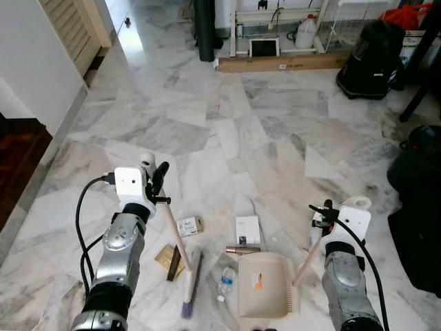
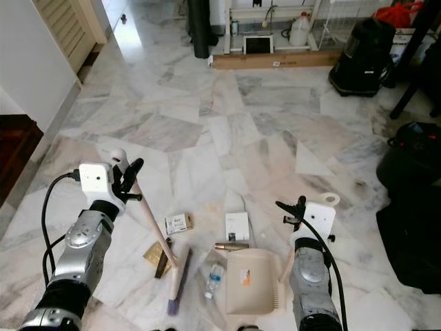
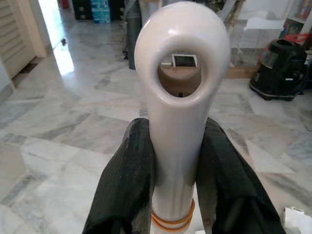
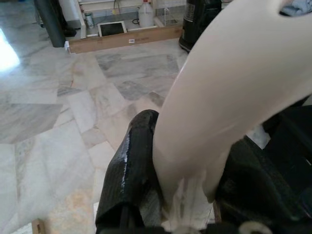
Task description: Sweep floor
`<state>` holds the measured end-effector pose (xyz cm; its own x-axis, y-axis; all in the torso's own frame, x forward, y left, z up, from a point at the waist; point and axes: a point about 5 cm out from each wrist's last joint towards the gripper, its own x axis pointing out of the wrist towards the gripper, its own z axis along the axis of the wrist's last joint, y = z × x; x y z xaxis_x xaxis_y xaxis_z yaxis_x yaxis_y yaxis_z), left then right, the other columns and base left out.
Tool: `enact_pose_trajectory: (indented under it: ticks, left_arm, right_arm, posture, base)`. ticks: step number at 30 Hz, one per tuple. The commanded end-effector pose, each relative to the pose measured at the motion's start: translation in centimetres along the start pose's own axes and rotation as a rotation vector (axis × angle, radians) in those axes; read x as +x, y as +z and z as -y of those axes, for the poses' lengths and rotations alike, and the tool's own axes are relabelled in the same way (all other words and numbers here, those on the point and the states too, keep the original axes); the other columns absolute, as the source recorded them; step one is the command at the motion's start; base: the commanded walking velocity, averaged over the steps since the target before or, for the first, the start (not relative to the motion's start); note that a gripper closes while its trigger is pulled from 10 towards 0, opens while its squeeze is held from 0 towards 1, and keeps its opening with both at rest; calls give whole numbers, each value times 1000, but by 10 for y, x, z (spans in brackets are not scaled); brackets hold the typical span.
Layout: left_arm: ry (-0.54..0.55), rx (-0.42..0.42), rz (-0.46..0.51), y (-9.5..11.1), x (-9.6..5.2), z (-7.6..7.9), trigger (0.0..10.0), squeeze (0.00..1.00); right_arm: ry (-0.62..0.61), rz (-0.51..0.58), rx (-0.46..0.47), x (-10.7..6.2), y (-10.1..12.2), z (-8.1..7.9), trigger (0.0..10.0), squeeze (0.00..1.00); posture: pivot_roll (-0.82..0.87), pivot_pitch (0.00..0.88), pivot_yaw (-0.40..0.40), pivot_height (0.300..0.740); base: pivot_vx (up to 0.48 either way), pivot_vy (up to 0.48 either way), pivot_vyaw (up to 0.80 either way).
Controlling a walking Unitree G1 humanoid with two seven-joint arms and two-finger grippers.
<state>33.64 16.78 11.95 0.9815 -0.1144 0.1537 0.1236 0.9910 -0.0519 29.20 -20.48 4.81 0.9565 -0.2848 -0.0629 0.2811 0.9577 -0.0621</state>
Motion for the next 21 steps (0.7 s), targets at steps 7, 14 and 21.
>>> enact_pose_trajectory:
  ticks: [7, 14, 21]
  left_arm:
    - [-37, -69, -14, -5, 9, 8, 10000, 0]
    - [-47, -171, -46, -7, 16, 5, 10000, 0]
    - [30, -481, 44, 19, 32, -8, 10000, 0]
  right_arm:
    - [21, -1, 3, -2, -2, -1, 10000, 0]
    - [14, 9, 5, 3, 3, -1, 10000, 0]
    - [13, 9, 21, 8, 7, -3, 10000, 0]
  posture:
    - [-89, 147, 44, 740]
    - [-89, 155, 42, 740]
    - [-76, 157, 44, 740]
  base:
    - [0, 0, 0]
    - [0, 0, 0]
    - [0, 0, 0]
